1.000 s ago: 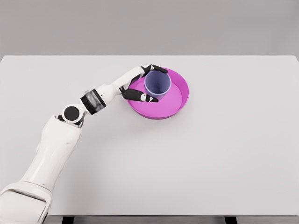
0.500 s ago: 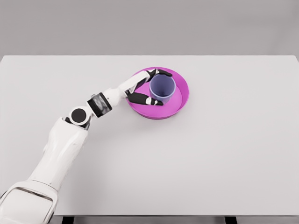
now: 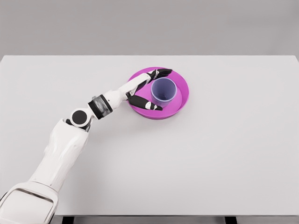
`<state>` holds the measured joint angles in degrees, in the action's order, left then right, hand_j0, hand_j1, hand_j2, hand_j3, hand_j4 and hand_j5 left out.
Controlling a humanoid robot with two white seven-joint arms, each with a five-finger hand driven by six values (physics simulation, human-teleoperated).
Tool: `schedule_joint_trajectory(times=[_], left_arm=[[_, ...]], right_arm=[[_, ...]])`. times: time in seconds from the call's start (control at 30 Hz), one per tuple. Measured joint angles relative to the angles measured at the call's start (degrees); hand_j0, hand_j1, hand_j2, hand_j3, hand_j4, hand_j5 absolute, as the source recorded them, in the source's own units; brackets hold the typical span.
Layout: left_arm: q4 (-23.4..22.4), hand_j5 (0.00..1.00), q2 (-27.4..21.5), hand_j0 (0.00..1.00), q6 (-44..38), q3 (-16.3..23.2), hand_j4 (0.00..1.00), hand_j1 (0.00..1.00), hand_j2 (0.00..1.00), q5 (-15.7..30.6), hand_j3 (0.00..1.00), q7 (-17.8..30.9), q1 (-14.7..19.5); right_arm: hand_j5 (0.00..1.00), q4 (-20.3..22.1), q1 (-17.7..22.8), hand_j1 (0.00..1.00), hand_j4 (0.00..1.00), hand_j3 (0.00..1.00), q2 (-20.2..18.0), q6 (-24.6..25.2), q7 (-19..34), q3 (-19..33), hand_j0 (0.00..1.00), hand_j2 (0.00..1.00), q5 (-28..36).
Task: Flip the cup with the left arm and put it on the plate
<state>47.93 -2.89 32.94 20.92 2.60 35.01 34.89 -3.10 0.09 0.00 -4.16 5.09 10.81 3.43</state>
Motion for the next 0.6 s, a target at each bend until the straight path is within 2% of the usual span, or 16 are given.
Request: schedule_joint_trajectory(times=[0.6], left_arm=[[0.6,1.00,-1.3,1.00,0.0,-0.3,1.00,1.00,1.00,0.0,1.00,0.0,1.0]], right_arm=[[1.00,0.0,0.0,1.00,1.00,1.00,0.0,0.0,0.0,0.0,1.00,1.00,0.0]])
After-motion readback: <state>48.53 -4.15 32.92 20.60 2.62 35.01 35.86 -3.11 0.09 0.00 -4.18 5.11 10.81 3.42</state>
